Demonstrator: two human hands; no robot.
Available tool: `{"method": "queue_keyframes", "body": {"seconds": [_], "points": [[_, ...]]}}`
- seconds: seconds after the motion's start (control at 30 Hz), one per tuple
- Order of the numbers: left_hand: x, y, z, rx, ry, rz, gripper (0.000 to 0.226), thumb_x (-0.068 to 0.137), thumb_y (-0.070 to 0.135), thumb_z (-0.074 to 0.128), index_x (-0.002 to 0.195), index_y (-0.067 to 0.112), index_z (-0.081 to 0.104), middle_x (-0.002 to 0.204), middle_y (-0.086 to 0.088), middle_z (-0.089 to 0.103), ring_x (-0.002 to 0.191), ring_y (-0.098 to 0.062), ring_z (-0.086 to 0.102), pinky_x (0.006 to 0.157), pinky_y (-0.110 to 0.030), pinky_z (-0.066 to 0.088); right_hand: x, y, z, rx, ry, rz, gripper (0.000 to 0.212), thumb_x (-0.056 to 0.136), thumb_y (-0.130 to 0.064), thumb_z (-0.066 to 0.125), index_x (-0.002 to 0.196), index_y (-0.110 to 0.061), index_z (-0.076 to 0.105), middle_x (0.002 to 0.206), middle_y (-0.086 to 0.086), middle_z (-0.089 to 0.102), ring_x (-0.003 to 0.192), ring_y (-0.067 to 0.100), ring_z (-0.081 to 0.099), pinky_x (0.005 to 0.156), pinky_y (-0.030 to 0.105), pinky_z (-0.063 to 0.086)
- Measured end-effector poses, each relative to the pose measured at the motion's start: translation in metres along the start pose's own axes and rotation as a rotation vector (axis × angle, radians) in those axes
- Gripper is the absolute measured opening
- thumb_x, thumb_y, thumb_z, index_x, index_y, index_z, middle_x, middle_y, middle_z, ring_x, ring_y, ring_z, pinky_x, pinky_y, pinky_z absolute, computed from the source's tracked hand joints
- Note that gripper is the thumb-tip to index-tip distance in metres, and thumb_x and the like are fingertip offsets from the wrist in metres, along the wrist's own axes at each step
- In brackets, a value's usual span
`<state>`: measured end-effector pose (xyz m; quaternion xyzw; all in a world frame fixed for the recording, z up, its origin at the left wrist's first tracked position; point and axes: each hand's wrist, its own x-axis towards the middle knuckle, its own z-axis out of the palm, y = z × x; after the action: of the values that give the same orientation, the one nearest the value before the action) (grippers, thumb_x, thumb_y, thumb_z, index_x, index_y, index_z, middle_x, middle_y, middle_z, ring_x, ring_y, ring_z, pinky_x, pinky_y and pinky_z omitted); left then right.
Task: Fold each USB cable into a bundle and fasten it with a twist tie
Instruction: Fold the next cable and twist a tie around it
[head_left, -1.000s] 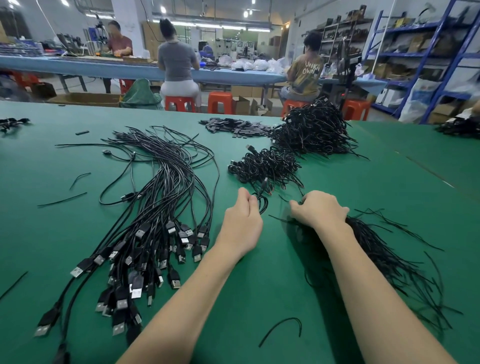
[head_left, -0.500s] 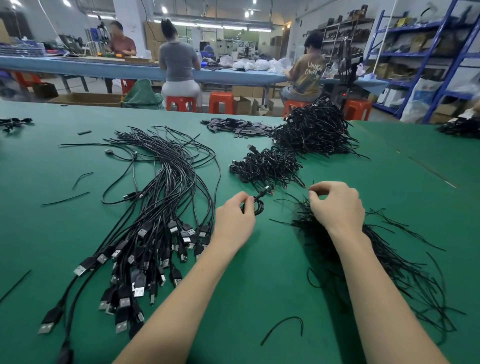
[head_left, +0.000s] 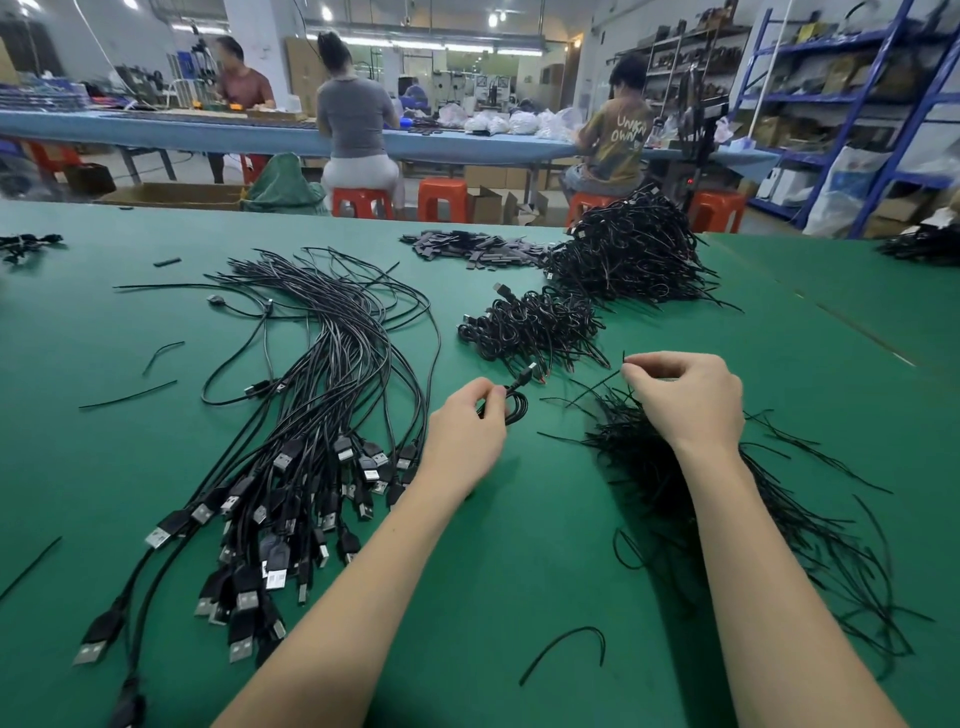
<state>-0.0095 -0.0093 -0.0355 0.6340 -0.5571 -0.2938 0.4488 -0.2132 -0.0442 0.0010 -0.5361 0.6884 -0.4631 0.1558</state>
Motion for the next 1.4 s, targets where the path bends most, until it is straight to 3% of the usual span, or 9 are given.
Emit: {"method": "queue_keyframes", "body": {"seconds": [0.17, 0.33, 0.53, 0.63, 0.8, 0.9, 1.03, 1.17, 1.4], "points": [[0.001, -0.001, -0.001, -0.050, 0.026, -0.017, 0.029, 0.102, 0.039, 0.043, 0.081, 0.025, 0.058, 0.090, 0.003, 0.071, 0.084, -0.029, 0.072, 0.060, -0.028, 0.043, -0.002, -0.002, -0.003, -0.050, 0.041, -0.030, 0.008, 0.087, -0.038, 0.072, 0.087, -0.036, 0.080, 0.066, -0.013, 0.070, 0.058, 0.014, 0.064, 0.056, 0.025, 0.048], [0.001, 0.000, 0.001, 0.001, 0.019, 0.002, 0.029, 0.104, 0.032, 0.037, 0.084, 0.024, 0.057, 0.094, 0.016, 0.067, 0.085, -0.021, 0.072, 0.065, -0.029, 0.047, -0.004, -0.006, -0.003, -0.007, 0.145, -0.097, 0.008, 0.089, -0.035, 0.071, 0.087, -0.035, 0.079, 0.057, -0.009, 0.067, 0.049, 0.015, 0.058, 0.052, 0.022, 0.044], [0.004, -0.003, 0.003, 0.022, -0.034, -0.023, 0.029, 0.101, 0.024, 0.033, 0.095, 0.018, 0.060, 0.093, -0.007, 0.070, 0.097, -0.025, 0.071, 0.064, -0.031, 0.044, -0.003, 0.000, 0.003, 0.033, 0.115, -0.148, 0.011, 0.097, -0.025, 0.060, 0.099, -0.020, 0.069, 0.092, -0.006, 0.072, 0.071, 0.012, 0.065, 0.073, 0.032, 0.054], [0.006, -0.004, 0.004, 0.028, -0.075, -0.029, 0.027, 0.103, 0.023, 0.030, 0.098, 0.019, 0.056, 0.100, -0.006, 0.068, 0.099, -0.025, 0.070, 0.065, -0.032, 0.047, 0.000, 0.000, 0.006, 0.224, 0.042, -0.038, 0.006, 0.098, -0.015, 0.056, 0.097, -0.013, 0.062, 0.086, 0.001, 0.074, 0.072, 0.018, 0.073, 0.074, 0.040, 0.062], [0.008, -0.006, 0.006, -0.065, -0.080, -0.016, 0.005, 0.103, 0.021, 0.028, 0.106, 0.021, 0.032, 0.094, -0.012, 0.060, 0.101, -0.030, 0.069, 0.061, -0.035, 0.041, -0.003, -0.005, 0.005, 0.594, -0.092, 0.101, 0.006, 0.088, 0.003, 0.068, 0.086, -0.003, 0.069, 0.072, 0.009, 0.075, 0.073, 0.023, 0.077, 0.069, 0.031, 0.064], [0.008, -0.002, 0.004, -0.185, -0.067, -0.064, 0.013, 0.103, 0.019, 0.029, 0.093, 0.027, 0.032, 0.096, -0.011, 0.061, 0.082, -0.014, 0.069, 0.054, -0.029, 0.039, -0.010, -0.016, 0.009, 0.747, -0.197, 0.035, 0.006, 0.086, 0.004, 0.074, 0.085, -0.003, 0.073, 0.078, 0.012, 0.077, 0.082, 0.025, 0.077, 0.081, 0.035, 0.063], [0.008, 0.007, 0.001, -0.459, -0.079, -0.175, 0.015, 0.101, 0.010, 0.033, 0.091, 0.022, 0.034, 0.076, -0.005, 0.054, 0.038, -0.001, 0.037, 0.035, -0.017, 0.025, -0.029, -0.037, 0.024, 0.878, -0.296, -0.204, 0.011, 0.088, 0.004, 0.073, 0.088, -0.007, 0.073, 0.089, 0.011, 0.079, 0.093, 0.026, 0.077, 0.083, 0.031, 0.060], [0.008, 0.017, -0.004, -0.703, -0.090, -0.200, 0.014, 0.102, 0.004, 0.035, 0.093, 0.015, 0.035, 0.066, -0.003, 0.048, 0.040, -0.005, 0.029, 0.035, -0.016, 0.020, -0.045, -0.041, 0.043, 0.761, -0.388, -0.379, 0.011, 0.087, 0.006, 0.073, 0.087, -0.005, 0.073, 0.095, 0.009, 0.079, 0.094, 0.024, 0.076, 0.085, 0.029, 0.058], [0.009, 0.021, -0.013, -0.771, -0.086, -0.204, 0.009, 0.103, 0.012, 0.037, 0.094, 0.014, 0.035, 0.061, -0.003, 0.047, 0.042, -0.007, 0.028, 0.035, -0.017, 0.018, -0.044, -0.035, 0.047, 0.576, -0.474, -0.446, 0.009, 0.087, 0.009, 0.071, 0.085, 0.001, 0.069, 0.093, 0.011, 0.077, 0.100, 0.015, 0.075, 0.092, 0.029, 0.058]]}}
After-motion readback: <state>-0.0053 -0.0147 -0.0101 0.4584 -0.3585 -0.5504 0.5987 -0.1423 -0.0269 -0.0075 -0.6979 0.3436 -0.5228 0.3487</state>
